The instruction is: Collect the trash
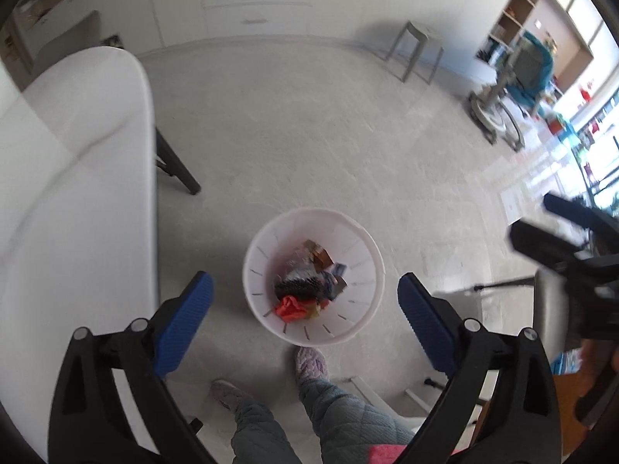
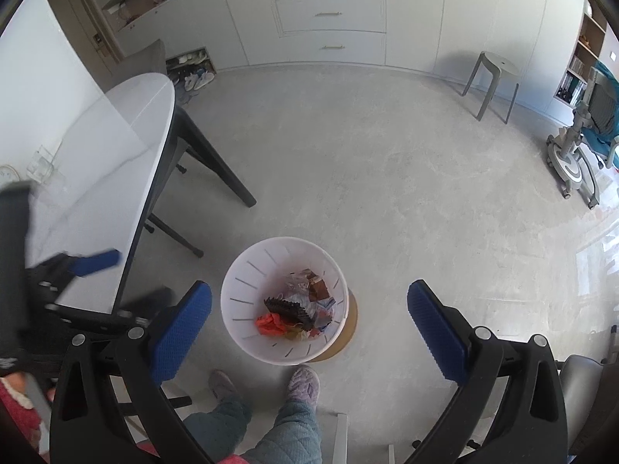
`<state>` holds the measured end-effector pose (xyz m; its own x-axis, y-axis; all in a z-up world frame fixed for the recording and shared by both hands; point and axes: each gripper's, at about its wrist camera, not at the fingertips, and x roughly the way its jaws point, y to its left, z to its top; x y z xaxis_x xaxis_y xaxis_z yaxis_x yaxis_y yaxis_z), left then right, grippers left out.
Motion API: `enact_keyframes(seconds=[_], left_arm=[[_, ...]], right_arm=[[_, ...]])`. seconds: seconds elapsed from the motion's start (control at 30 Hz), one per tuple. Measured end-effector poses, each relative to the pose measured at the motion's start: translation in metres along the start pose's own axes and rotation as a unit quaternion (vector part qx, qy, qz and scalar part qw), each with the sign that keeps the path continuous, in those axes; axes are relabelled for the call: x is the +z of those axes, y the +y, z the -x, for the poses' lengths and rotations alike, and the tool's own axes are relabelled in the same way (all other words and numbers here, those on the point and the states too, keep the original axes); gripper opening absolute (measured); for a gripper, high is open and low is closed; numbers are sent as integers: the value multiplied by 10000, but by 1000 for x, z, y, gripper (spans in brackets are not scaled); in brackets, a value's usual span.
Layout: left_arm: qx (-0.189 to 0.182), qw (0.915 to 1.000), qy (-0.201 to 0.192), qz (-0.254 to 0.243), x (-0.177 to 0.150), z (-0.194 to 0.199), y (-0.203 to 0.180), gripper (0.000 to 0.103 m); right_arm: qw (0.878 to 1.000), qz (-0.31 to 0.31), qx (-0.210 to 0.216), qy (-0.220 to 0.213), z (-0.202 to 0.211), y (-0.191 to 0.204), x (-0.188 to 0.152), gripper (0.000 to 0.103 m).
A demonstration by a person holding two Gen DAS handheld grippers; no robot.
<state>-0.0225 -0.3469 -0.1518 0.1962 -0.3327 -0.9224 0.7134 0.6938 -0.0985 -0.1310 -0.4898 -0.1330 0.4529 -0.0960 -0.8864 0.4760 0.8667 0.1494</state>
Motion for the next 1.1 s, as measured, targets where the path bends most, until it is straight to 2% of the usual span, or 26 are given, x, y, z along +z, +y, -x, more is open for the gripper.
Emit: enact_keyframes(seconds=[0.17,0.3,0.5,0.67,0.8,1.1], left_arm=[[392,9977,-348,428,-9,47,41,92],[732,9914,-607,900,-24,88,81,94],[1329,9734,-881,1646,-54,146,142,95],[1719,9569,-1075,2082,-71,185,176,95],[1851,9497,-1106,2270,-81,200,190,95],[1888,9472,-1156,2321,-75,211,195,95]], right_arm=[[9993,227,273,130,-12,34,5,101],[9963,697,494,50,-10,83,14,101],[9858,1384,929,-199,8,161,32,100],[9729,1885,1257,-462,32,219,42,101],[9650,2144,1392,-594,43,245,43,101],[9610,2292,1403,-657,55,270,51,101]])
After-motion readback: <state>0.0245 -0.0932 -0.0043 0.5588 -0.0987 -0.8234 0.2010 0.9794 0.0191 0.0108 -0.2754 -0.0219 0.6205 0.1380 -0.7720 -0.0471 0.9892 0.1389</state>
